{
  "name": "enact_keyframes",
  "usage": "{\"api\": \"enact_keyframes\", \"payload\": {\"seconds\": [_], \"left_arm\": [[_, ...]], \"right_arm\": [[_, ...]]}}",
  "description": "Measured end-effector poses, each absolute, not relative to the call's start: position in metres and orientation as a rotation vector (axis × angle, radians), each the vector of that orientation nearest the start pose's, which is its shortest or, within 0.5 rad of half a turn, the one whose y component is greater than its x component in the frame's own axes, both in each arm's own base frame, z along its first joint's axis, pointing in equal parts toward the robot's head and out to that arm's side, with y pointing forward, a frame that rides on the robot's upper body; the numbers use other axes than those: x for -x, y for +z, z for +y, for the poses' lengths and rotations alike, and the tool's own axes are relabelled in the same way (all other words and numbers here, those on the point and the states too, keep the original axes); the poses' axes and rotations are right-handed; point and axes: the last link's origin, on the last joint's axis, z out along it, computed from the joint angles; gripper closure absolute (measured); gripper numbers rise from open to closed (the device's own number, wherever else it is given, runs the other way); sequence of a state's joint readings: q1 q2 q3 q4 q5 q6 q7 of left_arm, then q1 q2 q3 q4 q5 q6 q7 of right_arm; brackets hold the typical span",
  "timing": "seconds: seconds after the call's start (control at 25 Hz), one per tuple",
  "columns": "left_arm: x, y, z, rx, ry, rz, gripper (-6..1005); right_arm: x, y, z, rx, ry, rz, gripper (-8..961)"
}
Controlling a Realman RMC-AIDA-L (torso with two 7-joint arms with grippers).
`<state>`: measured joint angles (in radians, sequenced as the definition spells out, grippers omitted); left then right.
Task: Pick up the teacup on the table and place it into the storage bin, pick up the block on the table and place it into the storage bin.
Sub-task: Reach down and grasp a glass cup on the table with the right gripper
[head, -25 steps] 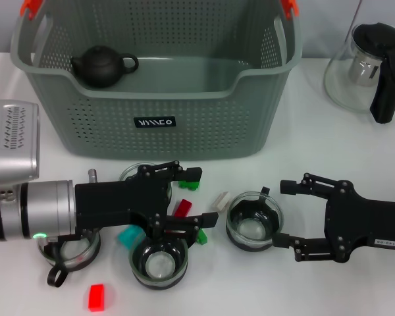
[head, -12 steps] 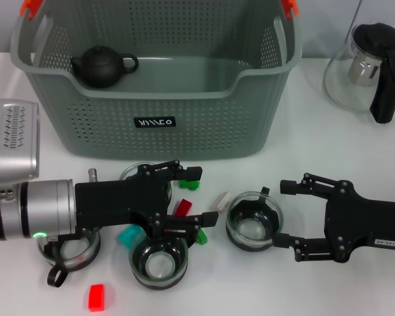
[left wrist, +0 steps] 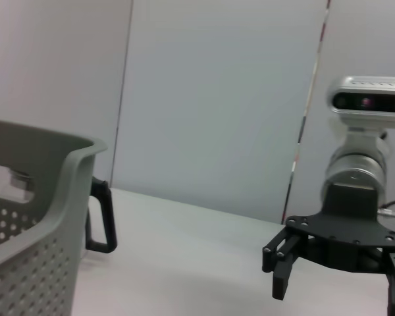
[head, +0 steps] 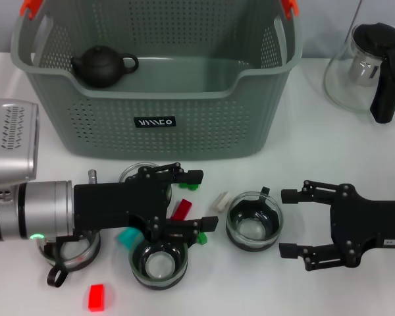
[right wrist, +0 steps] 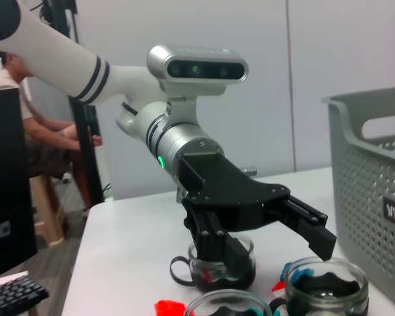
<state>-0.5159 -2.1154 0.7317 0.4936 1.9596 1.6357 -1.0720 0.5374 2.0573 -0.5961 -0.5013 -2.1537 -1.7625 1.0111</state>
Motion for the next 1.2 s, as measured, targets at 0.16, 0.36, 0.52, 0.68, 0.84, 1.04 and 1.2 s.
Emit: {"api": "enact_keyframes", "payload": {"seconds": [0.16,0.36,0.52,0.68,0.84,1.04,1.2], "left_arm": [[0.253,-0.040,0.292,2.852,-0.874,-0.354,126],[0.256,-0.035,0.291,2.856,-0.865,-0.350,126],[0.257,-0.035,0.290,2.856,-0.864,-0.354,125],[0.257,-0.036,0.290,2.852,-0.869,-0.360,125],[0.258,-0.037,0.289,2.847,-0.868,-0.370,125],[0.259,-0.037,0.289,2.840,-0.867,-0.377,125],[0.259,-0.036,0.290,2.835,-0.867,-0.374,126]], "right_arm": [[-0.262,-0.008,0.295,2.989,0.728,0.255,25],[-0.250,-0.005,0.307,3.058,0.626,0.241,25],[-0.239,-0.008,0.316,3.118,0.519,0.255,25],[-0.228,-0.013,0.325,3.185,0.371,0.280,25],[-0.216,-0.021,0.334,3.222,0.200,0.275,25],[-0.203,-0.031,0.342,3.246,0.055,0.235,25],[-0.195,-0.041,0.347,3.255,-0.073,0.205,25]]}}
